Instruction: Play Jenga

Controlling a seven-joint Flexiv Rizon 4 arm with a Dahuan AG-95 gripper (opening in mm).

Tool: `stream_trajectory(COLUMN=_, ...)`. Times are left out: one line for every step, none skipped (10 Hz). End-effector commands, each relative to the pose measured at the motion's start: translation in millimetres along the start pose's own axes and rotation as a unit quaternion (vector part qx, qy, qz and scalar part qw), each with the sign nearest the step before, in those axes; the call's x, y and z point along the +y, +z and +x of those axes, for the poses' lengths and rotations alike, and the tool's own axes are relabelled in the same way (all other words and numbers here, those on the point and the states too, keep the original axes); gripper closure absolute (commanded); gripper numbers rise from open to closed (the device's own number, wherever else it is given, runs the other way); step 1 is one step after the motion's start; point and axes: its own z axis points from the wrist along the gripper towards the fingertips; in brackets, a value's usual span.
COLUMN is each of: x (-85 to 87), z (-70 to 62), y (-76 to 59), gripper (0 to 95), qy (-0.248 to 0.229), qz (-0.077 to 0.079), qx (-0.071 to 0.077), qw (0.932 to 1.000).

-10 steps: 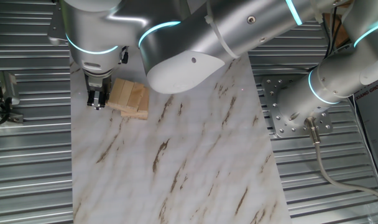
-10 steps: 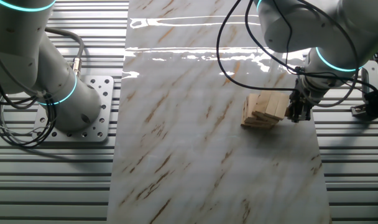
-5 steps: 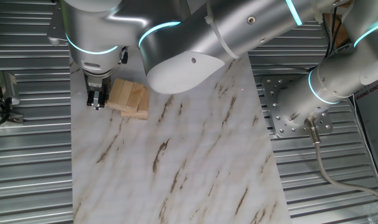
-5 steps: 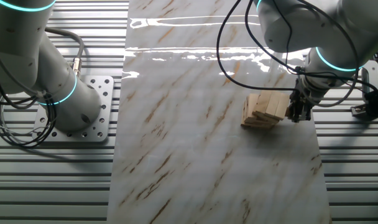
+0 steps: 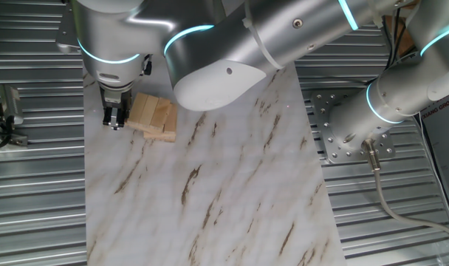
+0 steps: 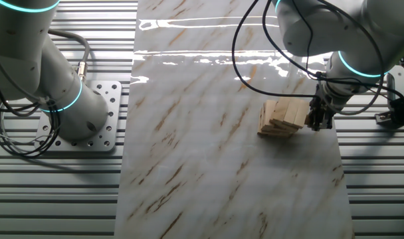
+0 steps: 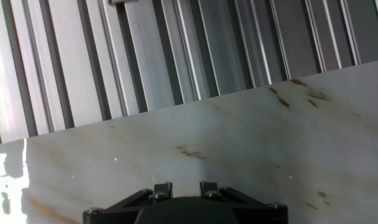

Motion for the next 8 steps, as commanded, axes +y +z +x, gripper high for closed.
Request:
stream_trajectory(x=0.2, z=0.0, y=-0.2, gripper=95.0, qy=-0.001, qz=0.001, qx=0.0, qw=1.0)
stream_trajectory(x=0.1, z=0.0, y=-0.1, gripper=95.0, qy=0.0, qz=0.001, qx=0.0, qw=1.0)
stream_trajectory(x=0.0, z=-0.3, y=0.4, gripper=95.0, qy=0.001, qz=0.002, qx=-0.002, qw=1.0)
stream_trajectory(x=-0.2, z=-0.5, y=1.2, gripper=95.0, qy=0.001, qz=0.002, qx=-0.002, qw=1.0)
stream_trajectory(x=-0.4, z=-0.6, y=1.5, gripper=95.0, qy=0.001, qz=0.002, qx=-0.002, qw=1.0)
stream_trajectory(x=-0.5, z=-1.0, y=1.4, gripper=95.0, qy=0.001, qz=0.0, qx=-0.002, qw=1.0)
stream_trajectory(x=-0.6, z=-1.6, y=0.8, gripper=95.0, qy=0.001, qz=0.0, qx=-0.002, qw=1.0)
stream_trajectory(x=-0.7, z=-1.9, y=0.5, gripper=95.0, qy=0.001, qz=0.0, qx=-0.002, qw=1.0)
